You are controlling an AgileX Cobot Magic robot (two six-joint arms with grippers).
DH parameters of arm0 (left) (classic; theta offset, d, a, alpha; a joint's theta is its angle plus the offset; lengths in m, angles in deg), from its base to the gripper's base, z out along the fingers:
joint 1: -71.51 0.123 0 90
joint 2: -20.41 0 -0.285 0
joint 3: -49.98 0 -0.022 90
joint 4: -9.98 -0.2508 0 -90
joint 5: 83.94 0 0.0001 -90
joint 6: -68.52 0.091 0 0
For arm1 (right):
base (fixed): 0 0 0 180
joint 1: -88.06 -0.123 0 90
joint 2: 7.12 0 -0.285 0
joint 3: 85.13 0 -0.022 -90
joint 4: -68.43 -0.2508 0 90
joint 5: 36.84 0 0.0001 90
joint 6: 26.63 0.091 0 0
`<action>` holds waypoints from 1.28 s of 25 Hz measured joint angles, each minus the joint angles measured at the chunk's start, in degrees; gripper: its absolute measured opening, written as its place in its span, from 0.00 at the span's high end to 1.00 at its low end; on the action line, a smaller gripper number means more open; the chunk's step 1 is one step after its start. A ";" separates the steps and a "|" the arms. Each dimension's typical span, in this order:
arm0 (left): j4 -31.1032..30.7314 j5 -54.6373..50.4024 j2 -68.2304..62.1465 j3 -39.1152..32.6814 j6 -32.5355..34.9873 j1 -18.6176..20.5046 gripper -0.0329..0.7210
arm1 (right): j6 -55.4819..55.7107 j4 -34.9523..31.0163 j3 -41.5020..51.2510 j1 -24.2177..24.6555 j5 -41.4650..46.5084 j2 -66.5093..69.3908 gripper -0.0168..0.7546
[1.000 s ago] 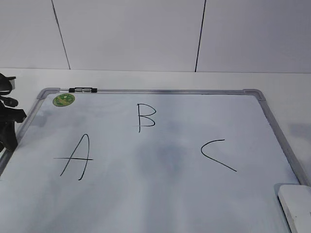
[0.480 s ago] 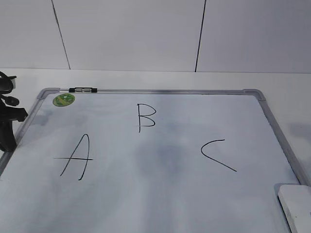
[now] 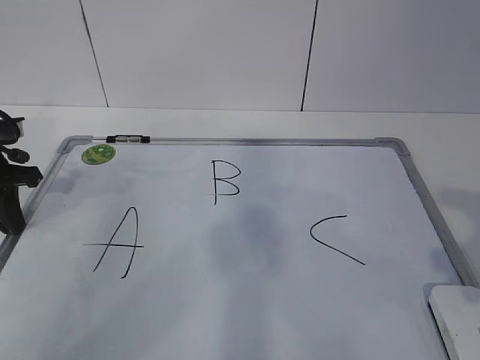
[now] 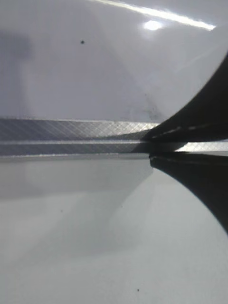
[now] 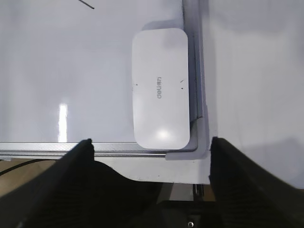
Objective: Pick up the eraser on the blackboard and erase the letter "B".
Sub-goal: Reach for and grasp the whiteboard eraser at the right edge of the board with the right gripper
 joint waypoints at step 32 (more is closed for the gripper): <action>0.23 -0.27 0.00 0.13 0.00 0.00 0.93 | -4.12 -0.72 -0.20 0.00 -10.43 35.42 0.10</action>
